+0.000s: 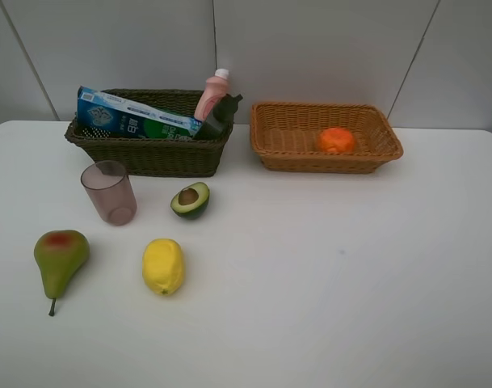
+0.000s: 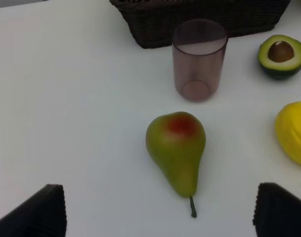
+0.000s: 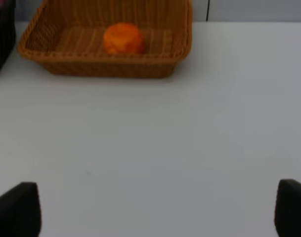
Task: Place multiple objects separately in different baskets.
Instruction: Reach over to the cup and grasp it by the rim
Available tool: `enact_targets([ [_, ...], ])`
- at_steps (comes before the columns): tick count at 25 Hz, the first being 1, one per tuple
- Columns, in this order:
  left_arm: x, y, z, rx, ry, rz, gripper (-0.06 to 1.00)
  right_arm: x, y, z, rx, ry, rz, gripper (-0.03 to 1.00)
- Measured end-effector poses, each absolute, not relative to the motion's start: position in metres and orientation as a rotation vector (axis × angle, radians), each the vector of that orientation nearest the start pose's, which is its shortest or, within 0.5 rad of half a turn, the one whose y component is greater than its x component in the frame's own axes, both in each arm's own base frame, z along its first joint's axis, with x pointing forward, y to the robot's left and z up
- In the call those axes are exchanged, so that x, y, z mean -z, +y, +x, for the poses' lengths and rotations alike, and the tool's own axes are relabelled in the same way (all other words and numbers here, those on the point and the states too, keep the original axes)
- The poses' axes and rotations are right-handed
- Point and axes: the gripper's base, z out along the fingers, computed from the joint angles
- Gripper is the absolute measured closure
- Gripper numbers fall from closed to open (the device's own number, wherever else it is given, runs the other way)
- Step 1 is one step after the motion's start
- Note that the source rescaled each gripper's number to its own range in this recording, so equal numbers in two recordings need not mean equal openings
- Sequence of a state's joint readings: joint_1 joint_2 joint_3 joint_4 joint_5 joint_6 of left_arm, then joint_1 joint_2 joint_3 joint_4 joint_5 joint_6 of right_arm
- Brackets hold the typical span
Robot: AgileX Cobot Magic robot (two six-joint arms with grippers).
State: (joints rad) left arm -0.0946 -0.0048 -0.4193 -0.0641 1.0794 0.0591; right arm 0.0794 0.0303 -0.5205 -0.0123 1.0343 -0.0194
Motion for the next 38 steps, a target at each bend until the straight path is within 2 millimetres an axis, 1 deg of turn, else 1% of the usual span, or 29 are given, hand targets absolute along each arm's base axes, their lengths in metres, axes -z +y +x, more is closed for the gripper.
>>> enact_targets([
  [3,-0.2532,-0.0053,0.0014,0.099,2.132,0.165,-0.06,-0.2849,-0.0015,-0.0066,-0.024,1.993,-0.098,-0.03],
  [10,-0.2532,-0.0053,0.0014,0.099,2.132,0.165,-0.06,-0.2842,0.0003,-0.0065,-0.027,1.993,-0.136,-0.03],
  [38,-0.2532,-0.0053,0.0014,0.099,2.132,0.165,-0.06,-0.2842,0.0003,-0.0065,-0.027,1.993,-0.136,-0.03],
])
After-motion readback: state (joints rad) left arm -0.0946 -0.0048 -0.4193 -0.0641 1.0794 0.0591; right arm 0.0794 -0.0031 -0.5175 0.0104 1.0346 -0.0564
